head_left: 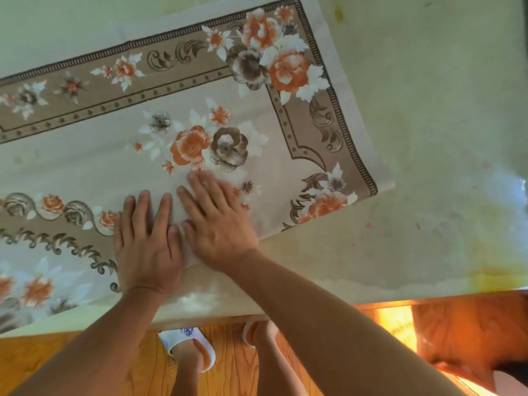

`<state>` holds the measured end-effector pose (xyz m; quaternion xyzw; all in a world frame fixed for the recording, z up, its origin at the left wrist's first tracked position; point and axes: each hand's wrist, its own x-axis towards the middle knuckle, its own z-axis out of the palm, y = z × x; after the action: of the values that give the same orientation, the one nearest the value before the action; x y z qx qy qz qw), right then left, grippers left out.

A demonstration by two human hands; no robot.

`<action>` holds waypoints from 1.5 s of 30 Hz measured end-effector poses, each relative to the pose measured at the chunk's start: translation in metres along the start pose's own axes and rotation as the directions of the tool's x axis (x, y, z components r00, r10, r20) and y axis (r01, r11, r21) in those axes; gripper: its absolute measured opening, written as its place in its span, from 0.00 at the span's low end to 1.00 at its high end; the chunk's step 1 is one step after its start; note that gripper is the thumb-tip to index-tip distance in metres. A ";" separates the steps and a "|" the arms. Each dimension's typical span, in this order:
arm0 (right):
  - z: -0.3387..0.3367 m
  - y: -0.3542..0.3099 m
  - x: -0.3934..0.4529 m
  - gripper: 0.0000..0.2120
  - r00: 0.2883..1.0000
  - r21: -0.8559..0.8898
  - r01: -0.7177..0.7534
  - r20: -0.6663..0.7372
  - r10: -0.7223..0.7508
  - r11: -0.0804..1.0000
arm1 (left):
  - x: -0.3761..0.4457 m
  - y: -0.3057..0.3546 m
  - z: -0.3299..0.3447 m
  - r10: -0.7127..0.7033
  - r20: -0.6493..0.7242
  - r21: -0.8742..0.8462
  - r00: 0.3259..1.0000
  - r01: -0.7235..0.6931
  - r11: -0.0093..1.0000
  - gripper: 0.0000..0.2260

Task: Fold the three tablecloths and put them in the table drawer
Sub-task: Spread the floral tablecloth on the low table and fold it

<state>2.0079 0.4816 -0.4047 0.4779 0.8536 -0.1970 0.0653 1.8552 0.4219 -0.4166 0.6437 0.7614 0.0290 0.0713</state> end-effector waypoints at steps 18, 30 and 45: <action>-0.048 0.246 -0.087 0.33 0.861 -0.080 -0.507 -0.097 0.500 0.858 | -0.001 0.003 -0.006 -0.021 0.053 -0.011 0.998 0.022 1.000 0.27; -0.031 0.059 0.017 0.30 0.991 -0.022 -0.109 -0.074 0.107 0.994 | 0.001 0.001 -0.009 -0.012 0.064 0.014 0.998 0.012 1.000 0.27; -0.060 0.248 -0.063 0.28 0.837 -0.078 -0.531 -0.201 0.508 0.844 | 0.004 0.003 -0.010 0.004 0.096 0.000 0.995 -0.004 1.000 0.27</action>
<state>2.2544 0.5711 -0.3987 0.7017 0.7049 -0.0735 0.0733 1.8559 0.4270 -0.4061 0.6460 0.7557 -0.0018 0.1077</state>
